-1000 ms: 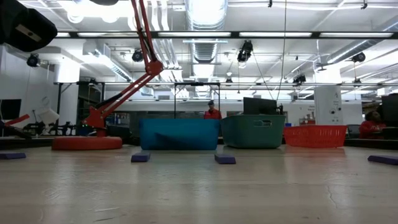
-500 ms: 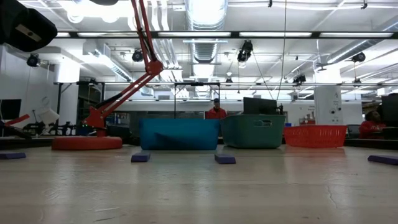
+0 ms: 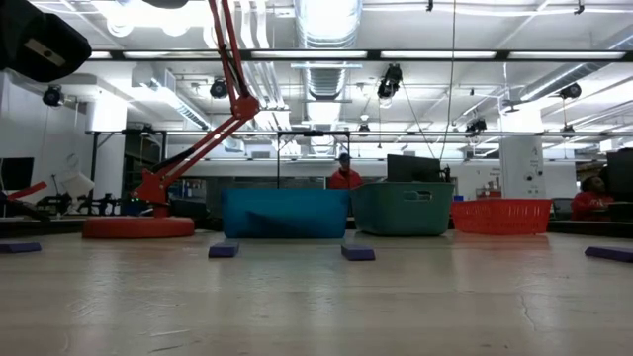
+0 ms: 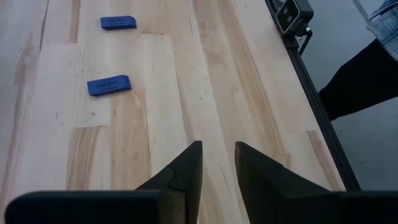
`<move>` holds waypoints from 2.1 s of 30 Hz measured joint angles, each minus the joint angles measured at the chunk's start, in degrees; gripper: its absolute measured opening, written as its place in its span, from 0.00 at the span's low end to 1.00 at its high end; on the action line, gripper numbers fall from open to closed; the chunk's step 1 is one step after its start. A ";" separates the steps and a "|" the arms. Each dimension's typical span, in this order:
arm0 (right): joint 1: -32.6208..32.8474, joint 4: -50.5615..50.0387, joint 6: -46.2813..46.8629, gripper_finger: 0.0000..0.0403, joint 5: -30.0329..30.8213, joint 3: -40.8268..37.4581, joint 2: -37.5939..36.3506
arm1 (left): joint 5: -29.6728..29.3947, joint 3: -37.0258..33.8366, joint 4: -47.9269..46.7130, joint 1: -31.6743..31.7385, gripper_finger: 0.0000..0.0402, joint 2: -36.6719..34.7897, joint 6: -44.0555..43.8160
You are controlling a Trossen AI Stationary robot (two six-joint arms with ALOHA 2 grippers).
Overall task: Pick & Place School Supplies
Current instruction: Put the blue whole punchers into the green bin
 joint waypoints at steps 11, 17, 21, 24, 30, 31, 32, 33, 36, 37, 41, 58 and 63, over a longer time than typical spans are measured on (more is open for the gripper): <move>-4.08 -4.59 -4.93 0.13 2.03 0.54 -12.15 | 0.00 0.00 0.00 0.00 0.25 0.00 0.00; -9.12 -10.51 -9.23 0.13 6.96 0.87 -19.38 | 0.00 0.00 0.00 0.00 0.25 0.00 0.00; -15.50 -14.62 -10.96 0.13 8.07 0.87 -24.70 | 0.00 0.00 0.00 0.00 0.25 0.00 0.00; -22.35 -16.60 -16.18 0.13 8.18 0.87 -28.57 | 0.01 0.00 0.00 0.01 0.25 0.00 0.00; -39.82 -15.92 -31.34 0.13 8.38 0.84 -34.65 | 0.00 0.00 0.00 0.02 0.25 0.00 0.00; -43.07 -15.46 -33.56 0.13 8.23 0.84 -35.28 | 0.00 0.00 0.00 0.02 0.25 0.00 0.00; -46.33 -14.90 -35.97 0.13 7.96 0.84 -35.84 | 0.00 0.00 0.01 0.00 0.25 0.00 0.00; -49.45 -14.14 -38.44 0.13 7.48 0.84 -36.30 | 0.00 0.00 0.02 0.02 0.25 0.00 0.00; -58.84 -10.34 -46.35 0.13 4.00 0.84 -36.69 | 0.00 0.00 0.00 0.02 0.25 0.00 0.00; -61.94 -8.95 -48.83 0.13 2.25 0.84 -36.58 | 0.00 0.00 0.01 0.01 0.25 0.00 0.00; -72.04 -3.97 -55.02 0.13 -2.18 0.82 -34.59 | 0.01 0.00 0.00 0.01 0.25 0.00 0.00; -89.62 7.13 -66.67 0.13 -7.36 5.23 -10.10 | 0.00 0.00 0.00 0.00 0.25 0.02 0.01; -90.67 7.11 -69.26 0.13 -6.95 10.77 -1.86 | 0.00 0.00 0.00 0.02 0.25 0.02 0.00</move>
